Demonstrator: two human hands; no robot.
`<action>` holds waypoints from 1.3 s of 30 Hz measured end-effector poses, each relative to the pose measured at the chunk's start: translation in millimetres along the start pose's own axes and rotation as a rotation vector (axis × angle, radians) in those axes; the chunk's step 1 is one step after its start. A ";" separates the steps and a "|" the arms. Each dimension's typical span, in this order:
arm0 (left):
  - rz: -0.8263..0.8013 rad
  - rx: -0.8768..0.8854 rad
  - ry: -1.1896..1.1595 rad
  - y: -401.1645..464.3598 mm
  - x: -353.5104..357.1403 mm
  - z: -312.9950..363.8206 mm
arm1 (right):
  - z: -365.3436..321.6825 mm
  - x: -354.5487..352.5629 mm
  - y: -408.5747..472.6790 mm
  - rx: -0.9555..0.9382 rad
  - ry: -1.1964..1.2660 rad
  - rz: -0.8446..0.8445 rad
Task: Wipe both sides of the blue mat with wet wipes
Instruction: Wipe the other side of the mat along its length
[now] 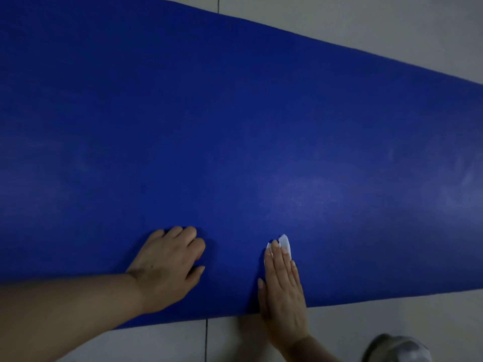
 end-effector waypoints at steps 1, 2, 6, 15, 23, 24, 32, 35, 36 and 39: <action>0.018 -0.012 0.016 0.1 0.5 0.7 | -0.3 0.5 1.9 0.005 -0.012 -0.006; 0.023 -0.024 0.025 0.5 0.4 1.7 | -1.3 1.3 4.1 0.017 -0.022 -0.011; 0.050 -0.024 0.098 0.2 5.9 3.9 | -11.0 1.1 29.7 0.057 -0.083 -0.009; 0.198 -0.051 0.074 -8.4 17.7 7.1 | -66.7 7.4 35.0 -0.110 -0.054 -0.018; 0.297 -0.477 0.016 -18.0 50.8 45.0 | 45.4 -2.5 -14.4 0.053 -0.114 -0.017; 0.267 -0.521 0.017 -17.2 53.8 51.4 | 38.6 -1.9 -18.4 0.051 -0.087 -0.037; 0.171 -0.628 0.036 -14.9 54.7 57.3 | -8.0 0.9 -3.8 -0.217 -0.120 -0.058; 0.167 -0.619 0.027 -16.0 52.9 55.3 | 31.3 -3.5 -13.2 -0.079 -0.145 -0.029; 0.171 -0.618 0.022 -16.4 53.9 55.5 | 43.6 -4.6 -16.7 -0.010 -0.155 -0.011; 0.192 -0.618 0.021 -16.4 55.7 56.0 | 45.8 -3.3 -19.4 0.130 -0.106 0.008</action>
Point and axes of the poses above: each hand's wrist, its own y-axis towards the middle knuckle, its own x-axis out of the palm, z = x × y, the point moved 1 cm from there along y, towards the middle knuckle, and after that the axes turned 2 degrees about -x, right-handed, at the moved point
